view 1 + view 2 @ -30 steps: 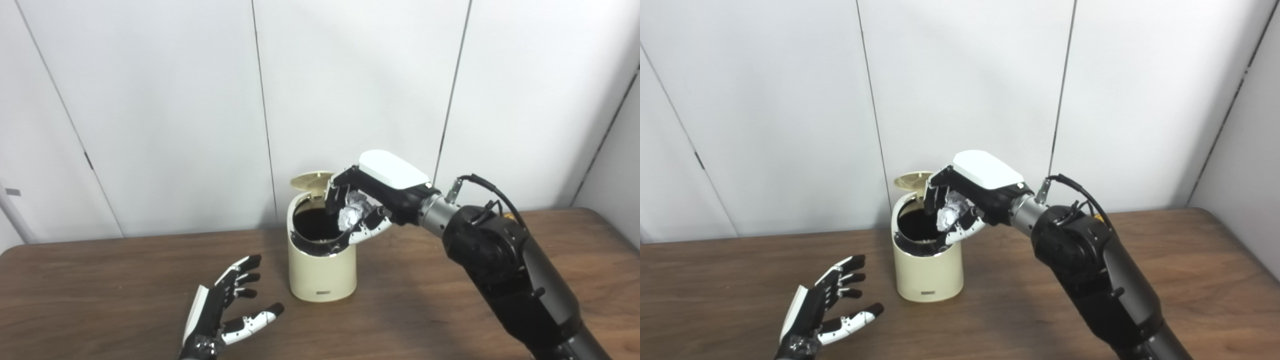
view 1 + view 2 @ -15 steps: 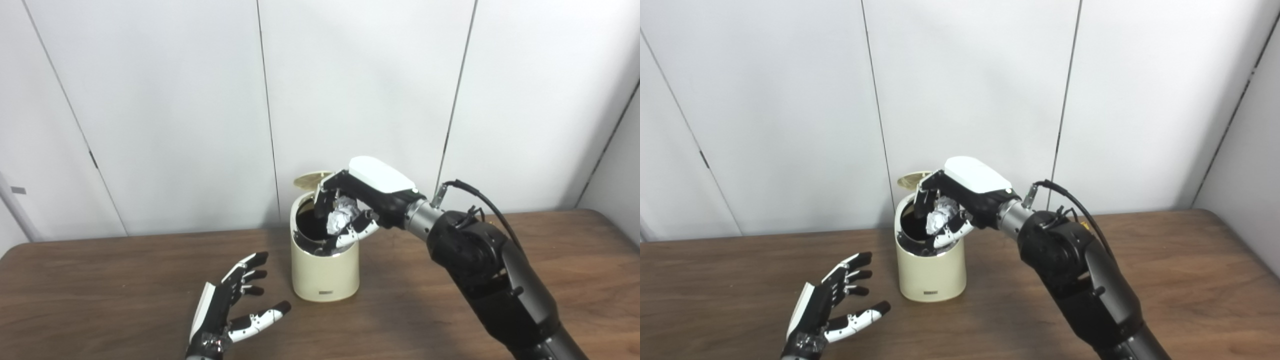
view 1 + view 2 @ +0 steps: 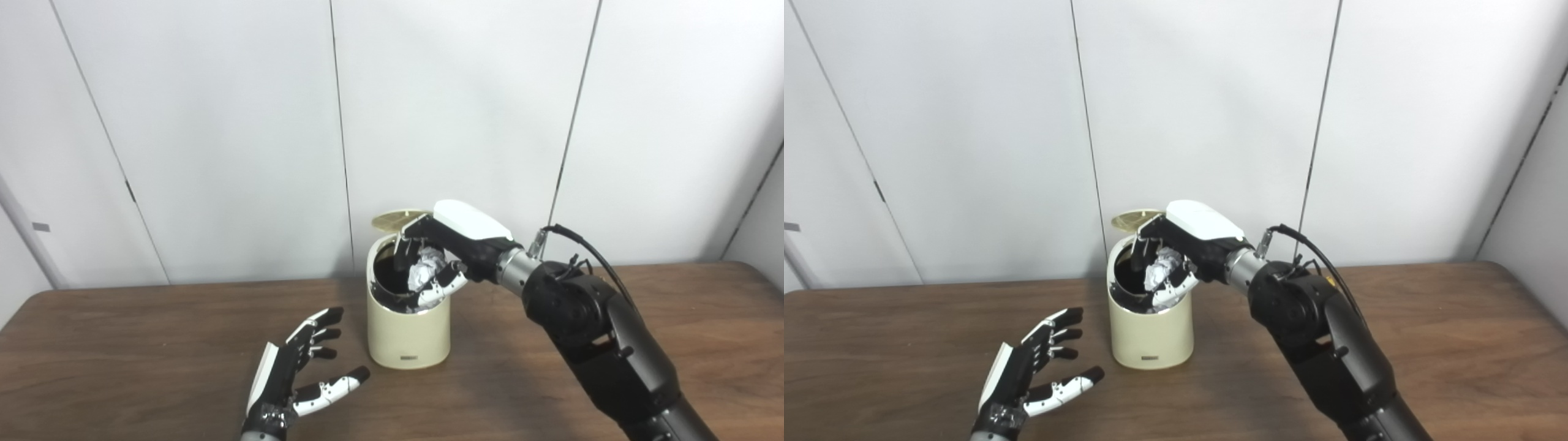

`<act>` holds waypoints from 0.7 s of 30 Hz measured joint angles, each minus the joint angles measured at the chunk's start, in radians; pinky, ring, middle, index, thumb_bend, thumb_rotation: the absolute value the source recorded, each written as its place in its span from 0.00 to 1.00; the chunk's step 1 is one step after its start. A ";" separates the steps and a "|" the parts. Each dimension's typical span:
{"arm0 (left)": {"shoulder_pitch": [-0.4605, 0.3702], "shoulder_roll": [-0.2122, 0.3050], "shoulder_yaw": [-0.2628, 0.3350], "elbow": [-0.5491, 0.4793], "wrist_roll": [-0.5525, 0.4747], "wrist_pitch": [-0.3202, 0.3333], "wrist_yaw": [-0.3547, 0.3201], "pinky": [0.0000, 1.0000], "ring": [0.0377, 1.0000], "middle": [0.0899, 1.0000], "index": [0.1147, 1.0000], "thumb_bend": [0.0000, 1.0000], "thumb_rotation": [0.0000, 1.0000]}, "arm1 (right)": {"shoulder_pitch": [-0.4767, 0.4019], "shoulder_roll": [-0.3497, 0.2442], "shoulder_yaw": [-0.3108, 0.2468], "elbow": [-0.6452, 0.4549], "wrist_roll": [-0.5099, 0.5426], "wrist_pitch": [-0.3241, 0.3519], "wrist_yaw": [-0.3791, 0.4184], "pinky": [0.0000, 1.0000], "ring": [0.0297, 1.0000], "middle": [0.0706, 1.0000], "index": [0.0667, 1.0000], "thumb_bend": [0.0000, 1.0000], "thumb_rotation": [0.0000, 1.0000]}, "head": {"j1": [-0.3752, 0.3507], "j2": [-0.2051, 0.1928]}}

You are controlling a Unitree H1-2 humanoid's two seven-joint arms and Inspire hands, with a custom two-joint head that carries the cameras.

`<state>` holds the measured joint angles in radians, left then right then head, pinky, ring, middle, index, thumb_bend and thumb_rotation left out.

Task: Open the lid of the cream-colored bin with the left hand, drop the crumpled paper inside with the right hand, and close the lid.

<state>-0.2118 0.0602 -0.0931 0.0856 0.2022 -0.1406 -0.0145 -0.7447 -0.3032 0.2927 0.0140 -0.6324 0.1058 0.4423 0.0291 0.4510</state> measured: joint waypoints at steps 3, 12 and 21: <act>0.000 -0.001 -0.001 0.000 0.004 0.000 0.002 0.68 0.79 0.84 0.85 0.74 0.19 | -0.004 0.007 0.002 0.016 0.002 -0.005 -0.012 0.37 0.38 0.46 0.47 0.52 0.00 | 0.005 -0.002; 0.000 -0.006 -0.005 0.000 0.009 -0.003 0.002 0.68 0.79 0.84 0.85 0.73 0.18 | -0.022 0.016 0.014 0.091 0.006 -0.083 -0.081 0.35 0.37 0.46 0.47 0.52 0.00 | 0.012 -0.003; 0.000 -0.010 -0.004 0.000 0.015 -0.005 0.002 0.68 0.79 0.84 0.85 0.74 0.17 | -0.017 0.049 0.021 0.126 -0.044 -0.172 -0.227 0.34 0.36 0.47 0.48 0.51 0.00 | 0.015 -0.006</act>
<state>-0.2117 0.0500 -0.0974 0.0858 0.2169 -0.1457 -0.0121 -0.7620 -0.2539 0.3142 0.1403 -0.6763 -0.0666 0.2151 0.0445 0.4449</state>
